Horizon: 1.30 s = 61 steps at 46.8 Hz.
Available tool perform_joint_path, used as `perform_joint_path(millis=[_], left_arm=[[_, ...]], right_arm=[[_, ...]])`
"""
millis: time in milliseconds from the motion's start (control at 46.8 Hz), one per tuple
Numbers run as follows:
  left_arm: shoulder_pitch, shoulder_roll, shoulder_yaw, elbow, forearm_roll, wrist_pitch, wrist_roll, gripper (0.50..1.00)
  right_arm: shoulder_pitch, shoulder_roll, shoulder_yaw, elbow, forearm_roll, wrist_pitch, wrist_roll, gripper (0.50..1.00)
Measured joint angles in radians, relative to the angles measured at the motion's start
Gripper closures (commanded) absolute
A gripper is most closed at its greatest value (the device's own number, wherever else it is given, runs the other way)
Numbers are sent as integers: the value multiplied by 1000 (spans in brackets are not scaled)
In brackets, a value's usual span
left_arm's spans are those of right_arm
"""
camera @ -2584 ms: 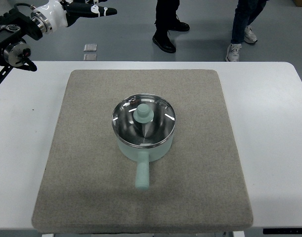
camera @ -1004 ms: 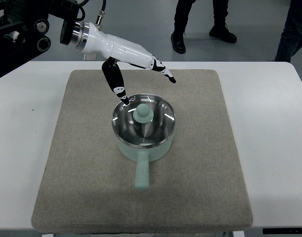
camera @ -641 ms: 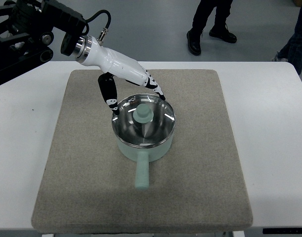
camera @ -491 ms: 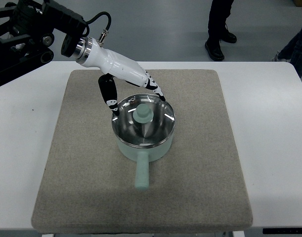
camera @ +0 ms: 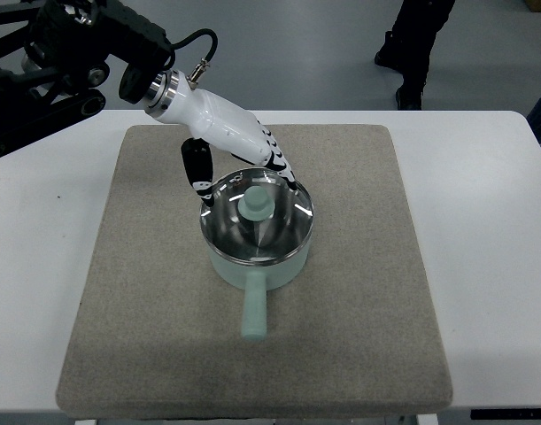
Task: Place lid left of pot with left hand
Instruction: 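Lower the left hand onto the lid around the mint-green knob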
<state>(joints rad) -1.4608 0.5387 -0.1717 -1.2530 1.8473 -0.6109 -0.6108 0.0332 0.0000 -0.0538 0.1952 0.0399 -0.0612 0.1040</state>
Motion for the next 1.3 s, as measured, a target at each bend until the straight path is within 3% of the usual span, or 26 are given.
perform_joint_path(millis=[513,619,683,876,1303], left_arm=[[-20,-15,39,-23,11,0,0,525],[-21,-18,39,-22,10,0,0,572],[-21,-19,39,-21,10,0,0,634],[-21,-29,41,-10,13,0,0,639],[-23,-29,33,1,12,0,0,718]], right_arm=[[0,0,0,1,0,0,0,576],[0,0,0,1,0,0,0,576],[1,0,0,1,0,0,0,576],[0,0,0,1,0,0,0,576],[0,0,0,0,0,0,0,576]])
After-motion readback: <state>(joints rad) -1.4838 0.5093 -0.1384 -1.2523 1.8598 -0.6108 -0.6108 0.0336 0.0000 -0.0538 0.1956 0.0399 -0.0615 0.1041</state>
